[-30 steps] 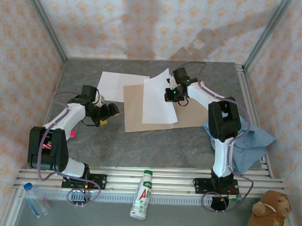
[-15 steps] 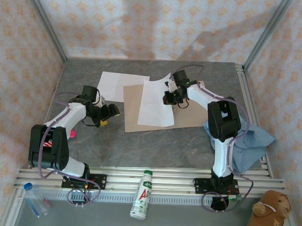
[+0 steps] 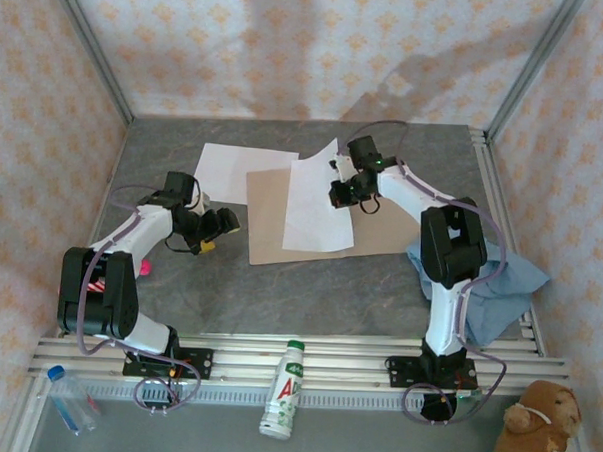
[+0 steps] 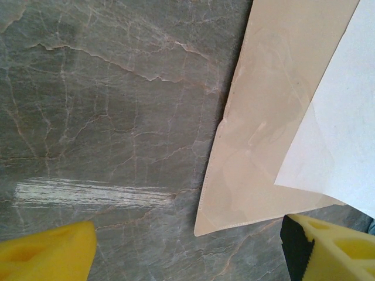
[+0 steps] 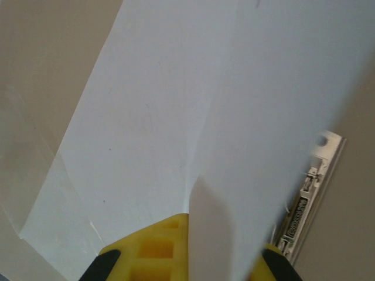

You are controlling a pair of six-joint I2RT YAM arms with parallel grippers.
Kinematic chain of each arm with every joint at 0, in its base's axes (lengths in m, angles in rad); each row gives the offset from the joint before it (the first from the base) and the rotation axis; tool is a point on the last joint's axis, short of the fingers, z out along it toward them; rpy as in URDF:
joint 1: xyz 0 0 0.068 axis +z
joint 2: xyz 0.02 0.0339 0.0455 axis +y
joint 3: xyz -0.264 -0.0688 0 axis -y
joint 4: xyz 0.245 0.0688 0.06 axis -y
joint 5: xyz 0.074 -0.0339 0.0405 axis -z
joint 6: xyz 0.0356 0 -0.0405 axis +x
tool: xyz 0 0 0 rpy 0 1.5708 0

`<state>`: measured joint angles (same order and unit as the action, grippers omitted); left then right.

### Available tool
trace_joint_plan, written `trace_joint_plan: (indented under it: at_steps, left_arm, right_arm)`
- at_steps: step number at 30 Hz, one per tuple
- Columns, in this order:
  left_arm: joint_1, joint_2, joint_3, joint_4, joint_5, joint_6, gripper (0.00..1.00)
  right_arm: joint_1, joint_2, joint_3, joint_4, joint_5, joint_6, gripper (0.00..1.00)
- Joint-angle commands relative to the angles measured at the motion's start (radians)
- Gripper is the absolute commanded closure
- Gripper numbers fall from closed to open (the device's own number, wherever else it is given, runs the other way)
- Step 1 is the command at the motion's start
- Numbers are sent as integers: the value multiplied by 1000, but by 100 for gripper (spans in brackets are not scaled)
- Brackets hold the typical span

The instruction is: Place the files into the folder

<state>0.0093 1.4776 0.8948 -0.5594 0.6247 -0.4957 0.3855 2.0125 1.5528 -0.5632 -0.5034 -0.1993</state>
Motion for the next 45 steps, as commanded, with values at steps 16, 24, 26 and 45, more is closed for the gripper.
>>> trace_joint_plan:
  at_steps: [16, 24, 26, 45]
  left_arm:
    - [4, 17, -11, 9, 18, 20, 17]
    - [4, 14, -16, 9, 17, 21, 17]
    - [4, 13, -15, 7, 16, 22, 17]
    - [3, 27, -16, 13, 18, 22, 17]
  right_arm:
    - [34, -36, -11, 25, -70, 77, 100]
    - [35, 2, -26, 122, -67, 218, 100]
    - [35, 11, -27, 133, -73, 231, 100]
    - [47, 46, -78, 191, -130, 412, 100]
